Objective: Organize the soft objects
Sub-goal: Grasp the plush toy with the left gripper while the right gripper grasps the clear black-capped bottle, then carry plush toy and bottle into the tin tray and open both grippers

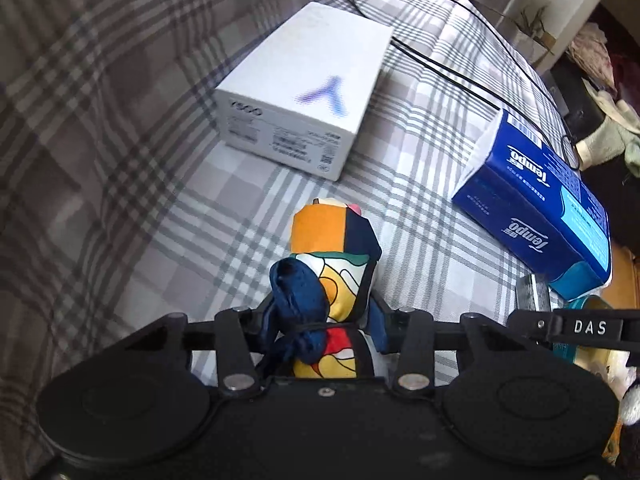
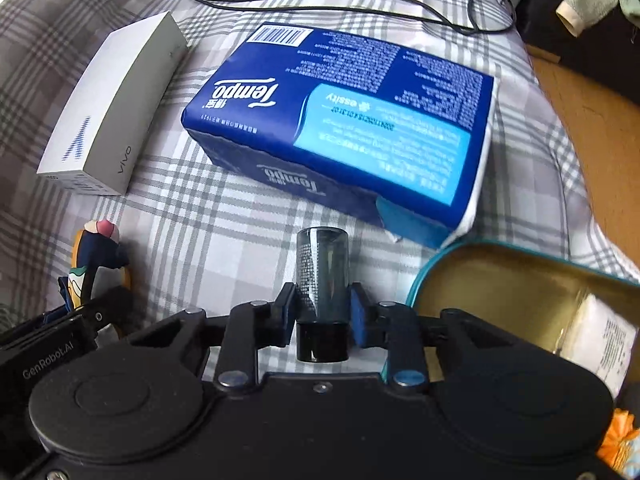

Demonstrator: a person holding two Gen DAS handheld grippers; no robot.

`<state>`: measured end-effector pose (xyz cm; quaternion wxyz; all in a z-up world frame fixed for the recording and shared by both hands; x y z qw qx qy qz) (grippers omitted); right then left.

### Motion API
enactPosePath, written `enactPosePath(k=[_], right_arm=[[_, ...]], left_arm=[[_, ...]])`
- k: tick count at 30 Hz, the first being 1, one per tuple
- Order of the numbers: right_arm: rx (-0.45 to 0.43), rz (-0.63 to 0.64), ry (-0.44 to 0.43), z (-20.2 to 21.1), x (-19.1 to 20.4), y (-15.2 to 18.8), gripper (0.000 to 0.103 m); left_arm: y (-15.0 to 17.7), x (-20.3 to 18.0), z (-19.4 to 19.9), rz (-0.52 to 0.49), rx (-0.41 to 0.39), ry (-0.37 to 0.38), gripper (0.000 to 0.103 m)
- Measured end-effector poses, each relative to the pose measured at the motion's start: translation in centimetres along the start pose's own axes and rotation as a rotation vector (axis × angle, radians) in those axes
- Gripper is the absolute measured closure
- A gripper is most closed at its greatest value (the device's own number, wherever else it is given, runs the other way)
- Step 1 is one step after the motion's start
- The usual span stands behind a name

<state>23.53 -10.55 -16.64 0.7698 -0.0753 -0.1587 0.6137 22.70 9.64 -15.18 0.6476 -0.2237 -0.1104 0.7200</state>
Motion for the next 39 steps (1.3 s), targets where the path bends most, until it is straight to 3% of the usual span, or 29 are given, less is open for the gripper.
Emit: enactPosePath(k=[6,11,16,25,33,39], right_arm=[[-0.003,-0.001,-0.014,2.3,0.9,0.9,0.073],[-0.039,-0.001,-0.039,6.2,1.2,1.1,0.073],[-0.097,-0.003,-0.039,11.0,0.0,0.9,0.073],[-0.168,-0.026,0.043,17.6,-7.0,2.5,0.073],[-0.185,-0.146,0.124,18.8,-15.0,3.1,0.073],[-0.192,-0.246,0.135,18.9,-19.3,4.0,0.073]], left_arm=[[0.6,0.7,2.6,0.031,0.004,0.003,0.062],[0.6,-0.1,5.5,-0.015,-0.034,-0.027,0.062],[0.7,-2.7,8.9,-0.087,-0.074,0.006,0.062],[3.1,-10.4,13.2,-0.284,-0.126,0.096,0.062],[7.3,-17.2,13.9,-0.461,-0.102,0.179,0.062],[10.0,-20.6,12.4,-0.545,-0.055,0.204,0.062]])
Point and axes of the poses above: each gripper's, at about its wrist camera, not at the fingertips, and z roughly against the way its jaws point, x to its left, y to its underside, the point moved 10 cm from there along -z, roughly the way its jaws point, and after that the axes turned 4 degrees about -z, right-handed, at the moved point
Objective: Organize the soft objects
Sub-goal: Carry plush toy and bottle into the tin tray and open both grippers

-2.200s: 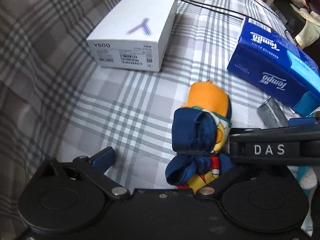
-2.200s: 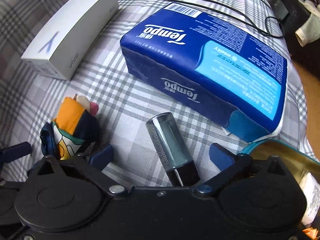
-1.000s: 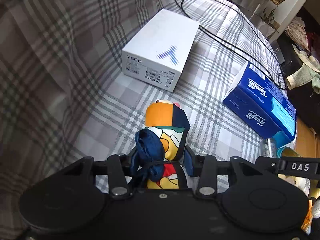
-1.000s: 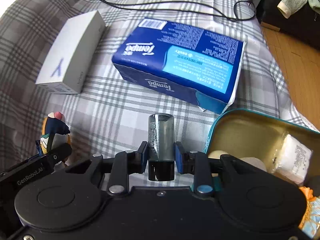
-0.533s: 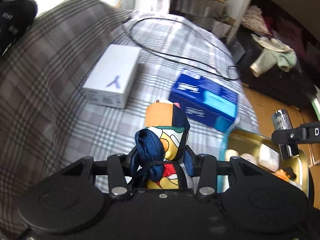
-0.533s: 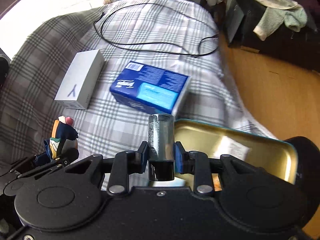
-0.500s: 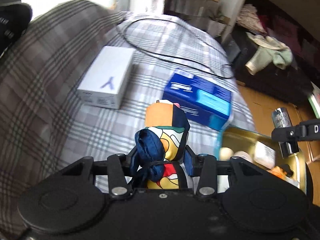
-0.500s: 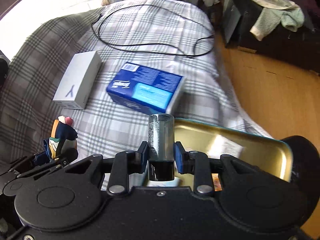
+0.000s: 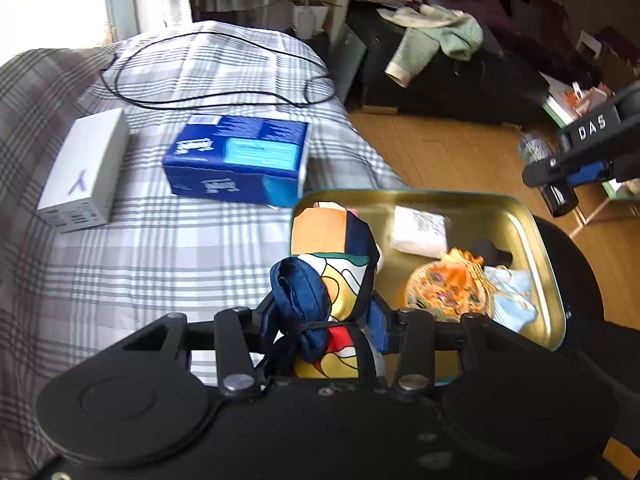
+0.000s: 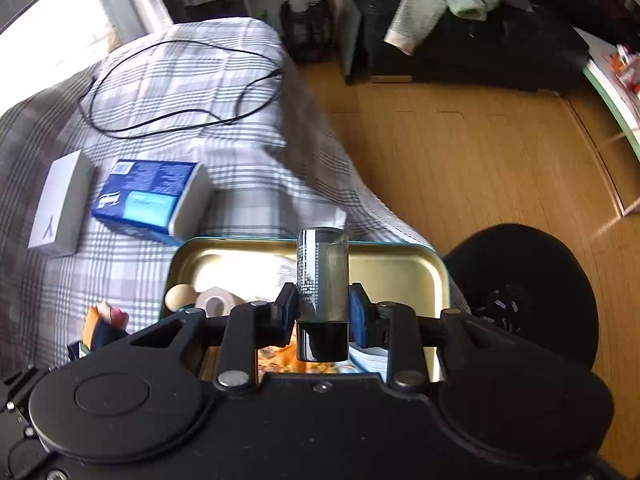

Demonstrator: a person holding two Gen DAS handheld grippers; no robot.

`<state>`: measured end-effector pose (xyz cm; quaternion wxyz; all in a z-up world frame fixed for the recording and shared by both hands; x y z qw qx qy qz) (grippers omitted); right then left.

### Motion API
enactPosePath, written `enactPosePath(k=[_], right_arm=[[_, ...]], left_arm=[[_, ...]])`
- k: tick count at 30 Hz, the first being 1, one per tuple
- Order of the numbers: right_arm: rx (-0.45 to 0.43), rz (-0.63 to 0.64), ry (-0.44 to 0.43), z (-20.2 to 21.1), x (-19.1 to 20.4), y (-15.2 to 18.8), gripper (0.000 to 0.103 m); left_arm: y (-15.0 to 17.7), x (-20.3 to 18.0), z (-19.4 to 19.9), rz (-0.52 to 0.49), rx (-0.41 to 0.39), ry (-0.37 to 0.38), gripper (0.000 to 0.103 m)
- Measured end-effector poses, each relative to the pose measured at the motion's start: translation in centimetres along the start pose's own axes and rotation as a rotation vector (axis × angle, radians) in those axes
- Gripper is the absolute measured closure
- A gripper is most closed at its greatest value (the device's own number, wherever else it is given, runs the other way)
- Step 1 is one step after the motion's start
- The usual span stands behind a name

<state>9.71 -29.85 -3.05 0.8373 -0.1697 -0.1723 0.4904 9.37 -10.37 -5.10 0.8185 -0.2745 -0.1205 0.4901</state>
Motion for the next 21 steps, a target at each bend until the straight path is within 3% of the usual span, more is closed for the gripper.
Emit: enactPosePath(k=[6,13,15,17,21], right_arm=[[0.021,-0.062,0.025,-0.9,-3.3,0.7,0.073],[0.022,-0.057,0.048,-1.1,-4.2,1.1,0.073],[0.015,-0.051,0.055,-1.0,-4.2,1.0,0.073],[0.011,-0.048,0.059,-1.0,-4.2,1.0,0.073],[-0.008,-0.026,0.098,-1.1,-4.5,0.8,0.073]], left_arm=[[0.5,-3.0,-2.3,-0.043,0.041,0.035,0.062],[0.1,-4.8,-3.9,-0.056,0.056,0.056,0.061],[-0.2,-4.9,-4.0,-0.054,0.05,0.056,0.051],[-0.6,-4.9,-3.5,-0.059,0.022,0.039,0.033],[-0.9,-4.3,-3.0,-0.061,0.003,0.027,0.027]])
Point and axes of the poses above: each gripper's, at about its wrist camera, not at the fingertips, and z roughly against the way its jaws point, x to its left, y to its underside, the point moved 10 cm from there along -z, roughly the way its jaws point, and after that the axes turned 4 degrees about -z, right-handed, at the moved point
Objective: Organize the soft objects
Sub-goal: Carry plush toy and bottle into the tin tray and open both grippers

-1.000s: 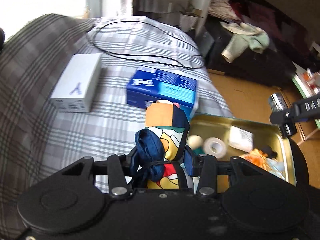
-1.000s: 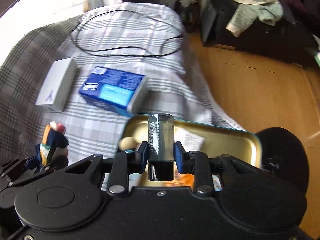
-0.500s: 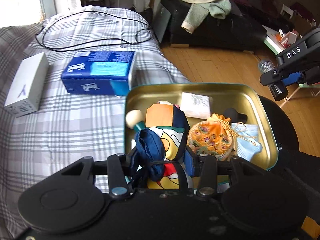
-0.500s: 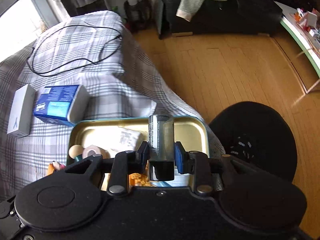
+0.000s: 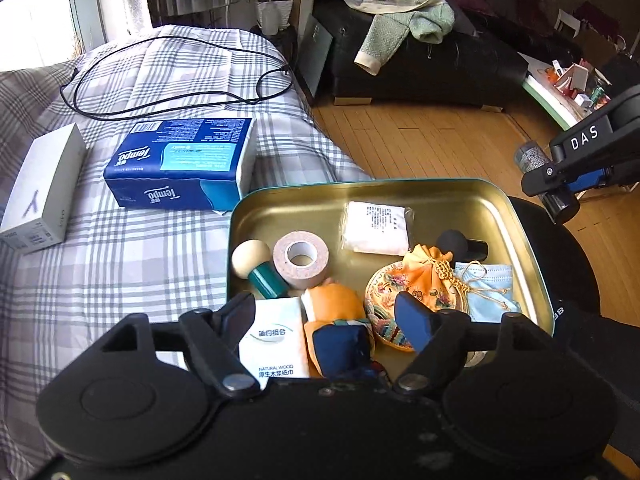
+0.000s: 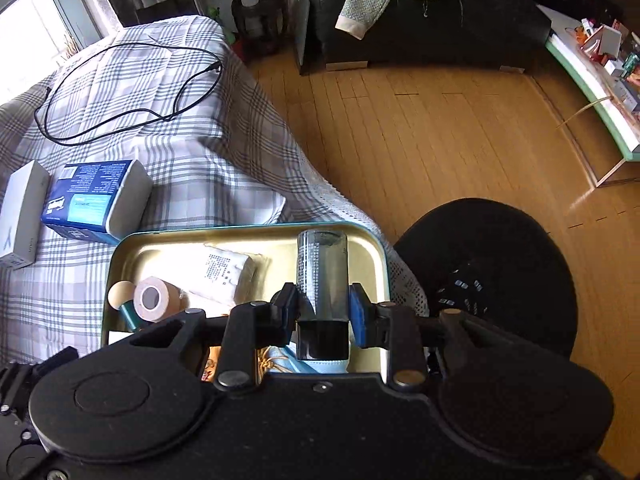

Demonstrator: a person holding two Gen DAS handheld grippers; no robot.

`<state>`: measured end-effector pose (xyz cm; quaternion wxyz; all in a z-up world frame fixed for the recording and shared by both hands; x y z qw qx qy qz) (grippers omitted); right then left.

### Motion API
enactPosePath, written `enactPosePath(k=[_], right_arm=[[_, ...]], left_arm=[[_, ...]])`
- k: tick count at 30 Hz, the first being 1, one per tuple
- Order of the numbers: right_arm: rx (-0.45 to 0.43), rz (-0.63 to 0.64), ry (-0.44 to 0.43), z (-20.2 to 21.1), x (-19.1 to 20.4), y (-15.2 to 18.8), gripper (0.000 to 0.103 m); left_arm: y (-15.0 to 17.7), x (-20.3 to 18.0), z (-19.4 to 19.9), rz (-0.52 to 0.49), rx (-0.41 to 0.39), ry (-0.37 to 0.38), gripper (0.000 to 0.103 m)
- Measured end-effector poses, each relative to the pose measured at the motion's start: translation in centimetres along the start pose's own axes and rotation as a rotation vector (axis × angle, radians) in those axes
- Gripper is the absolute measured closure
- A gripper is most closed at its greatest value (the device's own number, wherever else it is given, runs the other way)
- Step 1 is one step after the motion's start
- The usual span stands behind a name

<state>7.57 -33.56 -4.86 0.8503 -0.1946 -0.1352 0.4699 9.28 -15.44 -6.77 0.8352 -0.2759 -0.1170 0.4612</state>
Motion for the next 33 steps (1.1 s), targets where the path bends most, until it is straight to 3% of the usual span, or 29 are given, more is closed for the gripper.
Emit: enactPosePath(k=[14,33], right_arm=[[0.006,-0.006,0.05,-0.6,-0.5,0.0,0.072],[0.056,0.032,0.068,-1.0,0.5,1.8,0.072]], left_arm=[[1.3,0.9,0.2,0.035,0.027,-0.003,0.02],[1.8,2.1,1.1,0.049,0.047,-0.095,0.014]])
Point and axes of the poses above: each gripper's, at about its wrist camera, not at the fingertips, and z roughly against the way its jaws point, x to its left, y to its underside, the point moved 10 cm from there along -z, roughly the way its jaws point, and after that the axes turned 4 degrees about -z, right-handed, at the moved point
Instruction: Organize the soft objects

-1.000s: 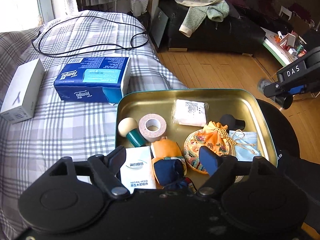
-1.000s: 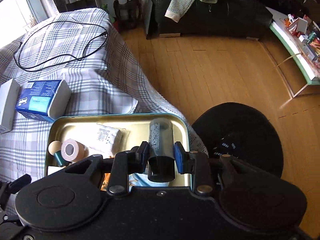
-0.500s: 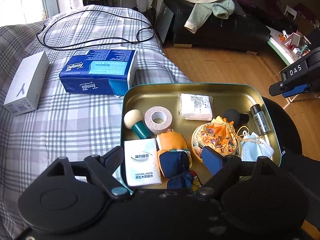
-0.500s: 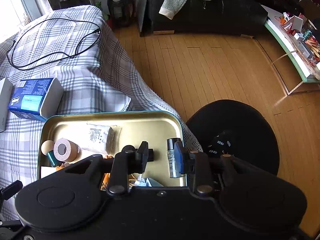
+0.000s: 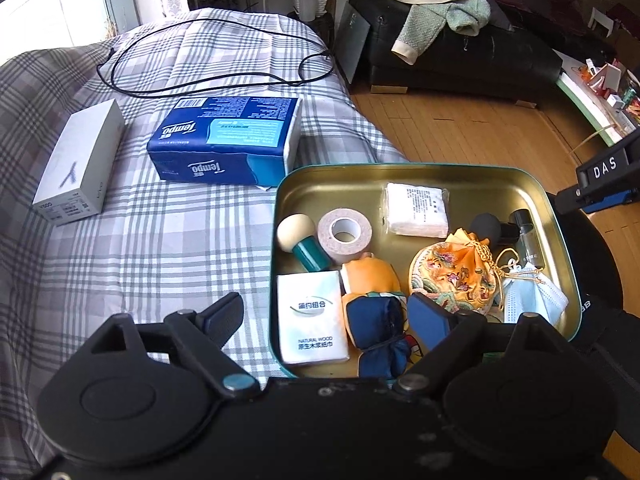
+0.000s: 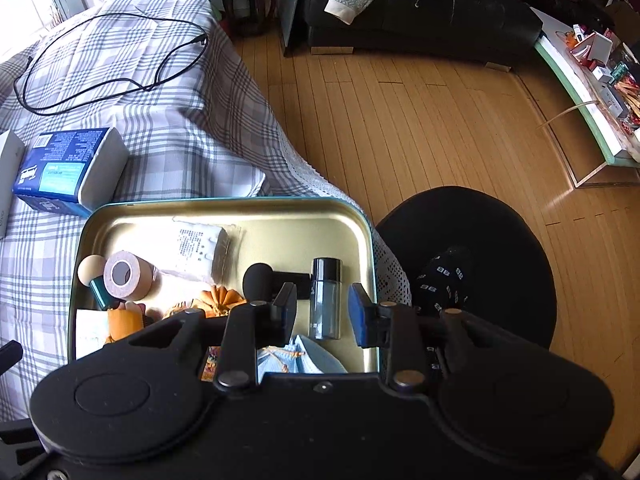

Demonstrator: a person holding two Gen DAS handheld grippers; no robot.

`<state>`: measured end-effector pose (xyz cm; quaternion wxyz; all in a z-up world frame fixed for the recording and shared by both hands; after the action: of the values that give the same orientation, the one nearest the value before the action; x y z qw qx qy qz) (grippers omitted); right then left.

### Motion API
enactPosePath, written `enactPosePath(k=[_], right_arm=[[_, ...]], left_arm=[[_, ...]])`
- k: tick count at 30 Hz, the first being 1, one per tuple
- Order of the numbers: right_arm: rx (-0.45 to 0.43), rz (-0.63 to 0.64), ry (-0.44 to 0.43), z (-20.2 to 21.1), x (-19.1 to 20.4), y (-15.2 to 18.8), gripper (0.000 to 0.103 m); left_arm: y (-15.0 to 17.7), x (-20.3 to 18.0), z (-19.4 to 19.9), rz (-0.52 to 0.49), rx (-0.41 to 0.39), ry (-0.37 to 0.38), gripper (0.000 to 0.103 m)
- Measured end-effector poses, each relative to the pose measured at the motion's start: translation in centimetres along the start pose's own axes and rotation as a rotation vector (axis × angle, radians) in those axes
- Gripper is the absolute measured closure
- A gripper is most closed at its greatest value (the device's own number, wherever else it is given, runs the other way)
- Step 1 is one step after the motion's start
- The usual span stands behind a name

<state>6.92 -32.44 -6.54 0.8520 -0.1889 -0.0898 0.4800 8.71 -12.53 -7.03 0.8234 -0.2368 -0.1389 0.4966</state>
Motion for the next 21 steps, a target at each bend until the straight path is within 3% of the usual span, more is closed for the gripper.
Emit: enactPosePath(k=[10,21], right_arm=[[-0.019,-0.008,-0.044,1.9,3.2,1.4,0.072],[-0.075,-0.019,-0.036,2.4,6.0,5.2,0.071]], left_arm=[[0.4,1.9,0.9,0.037,0.002,-0.024,0.013],[0.6,4.4,2.6,0.087,-0.021,-0.028,0.011]])
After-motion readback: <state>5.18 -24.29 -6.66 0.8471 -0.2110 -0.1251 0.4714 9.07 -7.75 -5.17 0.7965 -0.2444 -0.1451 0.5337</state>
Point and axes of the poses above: each gripper's, at about its wrist camera, not at the fingertips, and z roughly against the way its jaws point, x to its left, y to its underside, the point moved 10 cm from there along -z, roughly the way its jaws point, and after that the axes turned 4 degrees about -z, right-handed, at the moved point
